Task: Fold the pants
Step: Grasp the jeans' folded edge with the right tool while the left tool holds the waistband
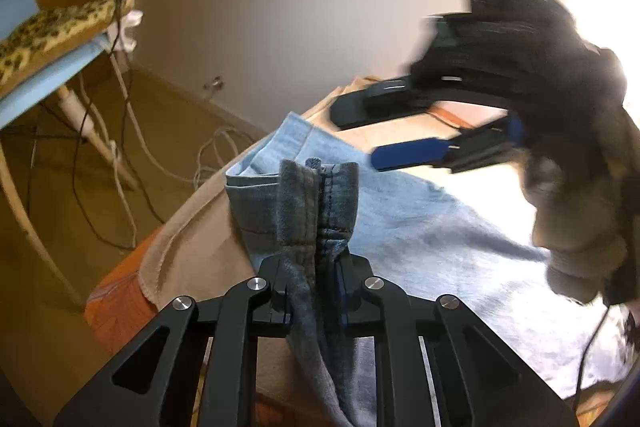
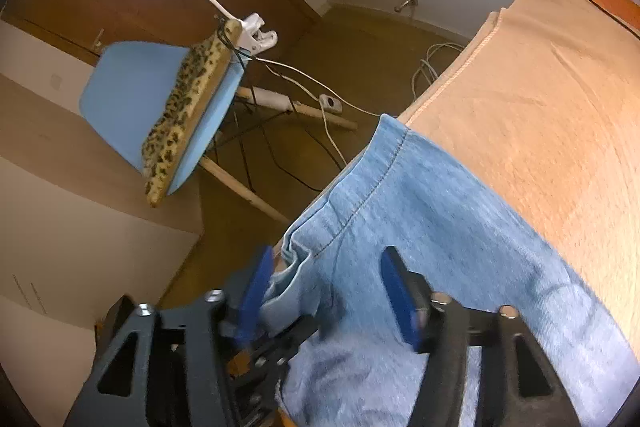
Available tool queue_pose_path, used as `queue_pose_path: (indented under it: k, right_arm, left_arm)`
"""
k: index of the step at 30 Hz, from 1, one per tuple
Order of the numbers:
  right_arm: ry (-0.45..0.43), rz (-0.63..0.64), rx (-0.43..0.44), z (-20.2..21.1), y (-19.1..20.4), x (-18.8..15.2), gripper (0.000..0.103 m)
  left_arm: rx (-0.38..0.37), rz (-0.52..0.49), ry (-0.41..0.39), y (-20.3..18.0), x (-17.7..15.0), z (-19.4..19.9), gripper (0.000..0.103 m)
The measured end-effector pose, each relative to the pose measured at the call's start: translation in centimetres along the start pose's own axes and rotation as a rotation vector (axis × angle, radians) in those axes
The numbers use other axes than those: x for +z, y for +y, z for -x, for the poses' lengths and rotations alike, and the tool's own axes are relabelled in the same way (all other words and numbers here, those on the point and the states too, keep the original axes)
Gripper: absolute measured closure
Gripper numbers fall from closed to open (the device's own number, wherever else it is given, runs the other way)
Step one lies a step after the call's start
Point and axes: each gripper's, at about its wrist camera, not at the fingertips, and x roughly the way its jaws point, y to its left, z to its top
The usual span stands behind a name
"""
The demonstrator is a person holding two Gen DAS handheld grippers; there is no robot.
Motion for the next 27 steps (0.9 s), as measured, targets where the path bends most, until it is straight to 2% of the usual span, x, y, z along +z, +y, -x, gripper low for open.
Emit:
queue_pose_path:
  k: [2,5,8,11,14,16,18,21,23,27]
  right_arm:
    - [0.037,0.015,-0.023,-1.1,0.7,0.6,0.037]
    - [0.082,0.046,-0.054,-2.3,1.7,0.9,0.035]
    - [0.131,0.082,-0.090,-3.4,2.4,1.0,0.032]
    - [0.177,0.111,-0.156,-4.2,2.2,0.6,0.031]
    - [0.181,0.128,-0.228,-4.2,1.5,0.2,0.033]
    - [0.165,0.089,-0.229,-3.7,0.5,0.2,0.039]
    - [0.129,0.034,-0.218,-2.6,-1.0,0.1,0.068]
    - [0.081,0.036,-0.186,-0.9,-1.6,-0.6,0.092]
    - [0.040,0.056,-0.179,0.6,-1.4,-1.4,0.097]
    - [-0.037,0.026,-0.192,3.8,-1.5,-2.7,0.098]
  left_arm:
    - [-0.013,-0.037,-0.021,-0.8,-0.2,0.6,0.092]
    - [-0.037,-0.163,-0.061,-3.3,-0.9,1.6,0.093]
    - [-0.074,-0.243,-0.072,-5.4,-1.8,2.2,0.094]
    - [-0.100,-0.291,-0.061,-6.8,-2.7,2.3,0.094]
    - [-0.130,-0.293,-0.049,-7.4,-3.0,2.1,0.094]
    - [-0.147,-0.285,-0.045,-7.5,-3.0,2.2,0.094]
    - [-0.162,-0.286,-0.044,-7.9,-3.0,2.6,0.094]
    - [-0.174,-0.297,-0.046,-8.7,-2.9,3.1,0.094]
    - [-0.190,-0.292,-0.041,-9.2,-2.8,3.5,0.094]
    - [-0.209,-0.323,-0.050,-11.0,-2.5,4.8,0.094]
